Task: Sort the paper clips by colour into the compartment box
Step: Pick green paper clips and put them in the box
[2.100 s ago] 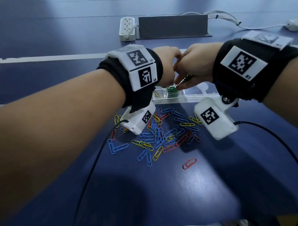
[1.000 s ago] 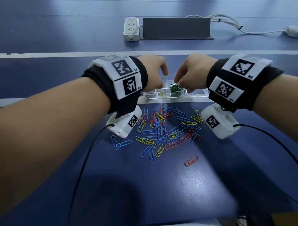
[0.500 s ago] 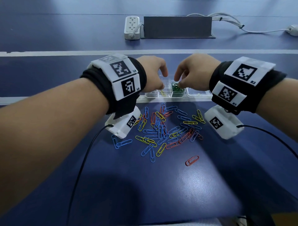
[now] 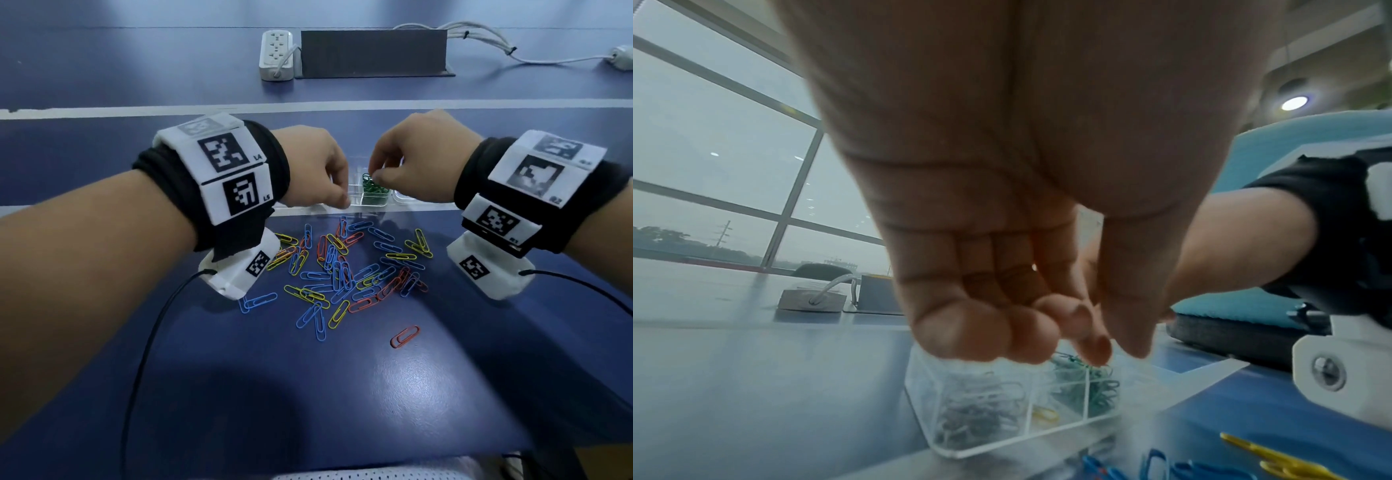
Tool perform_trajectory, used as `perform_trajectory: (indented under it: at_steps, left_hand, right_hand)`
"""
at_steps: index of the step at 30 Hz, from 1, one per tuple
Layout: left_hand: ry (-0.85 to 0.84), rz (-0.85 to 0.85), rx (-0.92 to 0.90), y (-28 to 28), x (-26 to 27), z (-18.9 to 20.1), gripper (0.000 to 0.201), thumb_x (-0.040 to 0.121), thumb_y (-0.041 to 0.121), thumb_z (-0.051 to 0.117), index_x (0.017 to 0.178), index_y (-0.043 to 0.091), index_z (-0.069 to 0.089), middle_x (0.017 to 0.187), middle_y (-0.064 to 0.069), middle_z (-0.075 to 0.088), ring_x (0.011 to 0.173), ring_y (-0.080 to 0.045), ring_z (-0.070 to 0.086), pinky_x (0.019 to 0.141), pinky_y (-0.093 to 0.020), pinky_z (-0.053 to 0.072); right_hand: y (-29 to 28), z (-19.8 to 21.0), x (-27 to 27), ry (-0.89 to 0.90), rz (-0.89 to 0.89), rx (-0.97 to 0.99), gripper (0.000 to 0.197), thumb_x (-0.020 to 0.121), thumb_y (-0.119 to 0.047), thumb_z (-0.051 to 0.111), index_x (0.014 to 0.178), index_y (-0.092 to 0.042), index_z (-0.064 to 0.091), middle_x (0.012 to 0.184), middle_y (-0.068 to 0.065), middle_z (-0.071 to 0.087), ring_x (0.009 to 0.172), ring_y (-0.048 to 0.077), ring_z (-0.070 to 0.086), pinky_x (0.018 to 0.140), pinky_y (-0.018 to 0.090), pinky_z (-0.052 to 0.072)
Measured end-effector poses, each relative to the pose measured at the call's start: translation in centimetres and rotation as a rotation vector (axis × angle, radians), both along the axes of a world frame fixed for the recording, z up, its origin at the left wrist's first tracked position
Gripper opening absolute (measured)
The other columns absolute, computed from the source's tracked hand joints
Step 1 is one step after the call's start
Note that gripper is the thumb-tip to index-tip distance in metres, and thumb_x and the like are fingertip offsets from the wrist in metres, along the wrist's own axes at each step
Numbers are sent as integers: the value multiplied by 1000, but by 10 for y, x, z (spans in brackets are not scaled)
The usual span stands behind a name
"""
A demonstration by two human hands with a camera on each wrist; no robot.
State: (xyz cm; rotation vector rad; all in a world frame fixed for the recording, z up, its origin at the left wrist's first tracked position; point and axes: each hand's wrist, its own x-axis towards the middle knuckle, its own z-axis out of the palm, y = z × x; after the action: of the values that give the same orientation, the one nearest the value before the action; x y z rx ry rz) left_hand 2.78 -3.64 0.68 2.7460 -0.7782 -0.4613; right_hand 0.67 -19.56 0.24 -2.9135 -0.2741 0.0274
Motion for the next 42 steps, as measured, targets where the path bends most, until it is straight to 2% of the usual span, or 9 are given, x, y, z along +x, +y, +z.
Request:
perform_trajectory:
  at_steps: [6,12,15,23,27,32,36,39,42]
  left_hand:
    - [-21,-72,80,2,-3,-8,12,79,33,67,82,22,72,48,11,56,53,-3,51,68,-22,42]
    - [-111,-229,123,-11,-6,-13,27,80,29,68,106,28,70,71,10,57,76,-13,50,77,-23,41]
    - [-116,-275,162,-14,-5,-15,30,80,29,68,110,28,69,62,12,49,78,-14,49,81,-28,46]
    - [-104,-262,161,-9,-3,-20,14,80,24,67,92,21,74,61,13,50,73,-12,52,77,-24,45]
    - [-92,-224,105,-1,-3,-15,7,79,24,66,83,21,71,65,11,57,61,-5,51,74,-22,44]
    - [-77,-154,44,16,-3,-7,5,79,20,66,82,24,65,67,9,61,59,-1,50,75,-22,44]
    - [-30,-107,90,26,-4,-9,23,84,12,53,95,31,61,60,15,53,52,7,44,78,-23,46]
    - [-17,-76,122,29,-7,-13,16,82,12,49,85,25,57,62,14,51,60,-8,49,77,-25,44]
    - [-25,-28,149,27,-9,-18,16,86,15,43,71,21,43,65,8,46,74,-22,45,70,-28,36]
  right_hand:
    - [13,-1,-25,156,80,-89,11,73,-22,66,80,-21,75,74,-2,72,76,20,65,77,29,54]
    - [17,-7,-33,218,85,-153,21,73,-15,62,88,-27,72,76,-4,62,87,26,64,82,36,54]
    - [17,-8,-34,265,71,-133,21,70,-17,62,85,-29,70,78,-4,66,84,25,63,82,37,55]
    - [16,-8,-33,212,51,-81,26,76,-16,53,91,-22,73,57,-7,48,72,24,48,78,32,51]
    - [21,-10,-32,165,96,-53,26,78,-15,53,91,-19,75,86,6,69,89,29,61,82,33,50]
    - [27,-8,-34,141,131,-139,23,82,-15,56,96,-25,72,76,-7,55,88,19,57,48,21,28]
    - [27,-8,-32,161,165,-123,27,82,-9,54,92,-27,71,83,-6,65,81,15,54,56,18,34]
    - [28,-11,-30,206,165,-100,29,80,-9,54,95,-29,68,86,-2,67,79,19,54,69,22,41]
    - [26,-9,-30,242,124,-67,34,81,-10,50,102,-30,69,65,-12,54,75,19,49,70,23,37]
